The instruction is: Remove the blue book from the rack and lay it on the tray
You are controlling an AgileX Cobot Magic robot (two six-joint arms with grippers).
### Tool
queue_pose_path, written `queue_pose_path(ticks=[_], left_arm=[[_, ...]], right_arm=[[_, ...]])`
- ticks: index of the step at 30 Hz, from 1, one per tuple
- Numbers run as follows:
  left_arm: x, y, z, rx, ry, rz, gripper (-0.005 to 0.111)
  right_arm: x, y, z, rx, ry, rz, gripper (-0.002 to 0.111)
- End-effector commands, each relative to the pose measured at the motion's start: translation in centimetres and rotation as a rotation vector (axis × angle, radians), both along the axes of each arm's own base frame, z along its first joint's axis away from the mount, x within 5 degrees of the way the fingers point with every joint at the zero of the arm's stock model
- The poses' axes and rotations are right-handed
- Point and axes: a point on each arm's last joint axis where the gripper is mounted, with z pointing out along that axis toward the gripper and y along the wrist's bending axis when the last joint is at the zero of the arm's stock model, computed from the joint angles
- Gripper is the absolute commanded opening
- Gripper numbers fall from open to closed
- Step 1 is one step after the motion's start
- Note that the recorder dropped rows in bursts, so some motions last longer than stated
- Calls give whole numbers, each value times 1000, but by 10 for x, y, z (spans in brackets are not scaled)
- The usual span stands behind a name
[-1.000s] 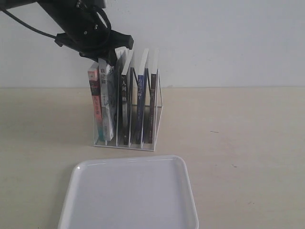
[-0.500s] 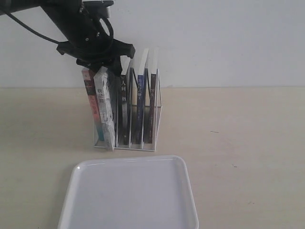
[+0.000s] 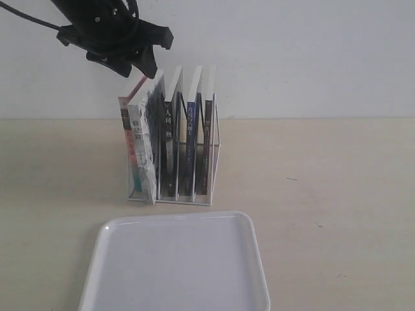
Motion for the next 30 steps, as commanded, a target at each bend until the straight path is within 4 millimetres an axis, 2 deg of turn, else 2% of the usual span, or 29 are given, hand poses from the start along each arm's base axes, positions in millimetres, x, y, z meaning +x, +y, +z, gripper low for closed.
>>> queue_pose_path(ticks=[1, 13, 17, 20, 25, 30], left_arm=[[-12, 2, 12, 11, 20, -20, 46], [-23, 3, 16, -2, 90, -32, 45], [-29, 2, 23, -21, 92, -40, 45], [-30, -2, 25, -67, 99, -47, 45], [-34, -21, 29, -106, 33, -124, 45], [-33, -23, 30, -112, 18, -126, 45]], right_arm=[[0, 0, 1, -7, -10, -1, 0], [0, 0, 1, -7, -10, -1, 0], [0, 0, 1, -7, -10, -1, 0], [0, 0, 1, -7, -10, -1, 0], [0, 0, 1, -7, -10, -1, 0], [0, 0, 1, -7, -10, -1, 0]])
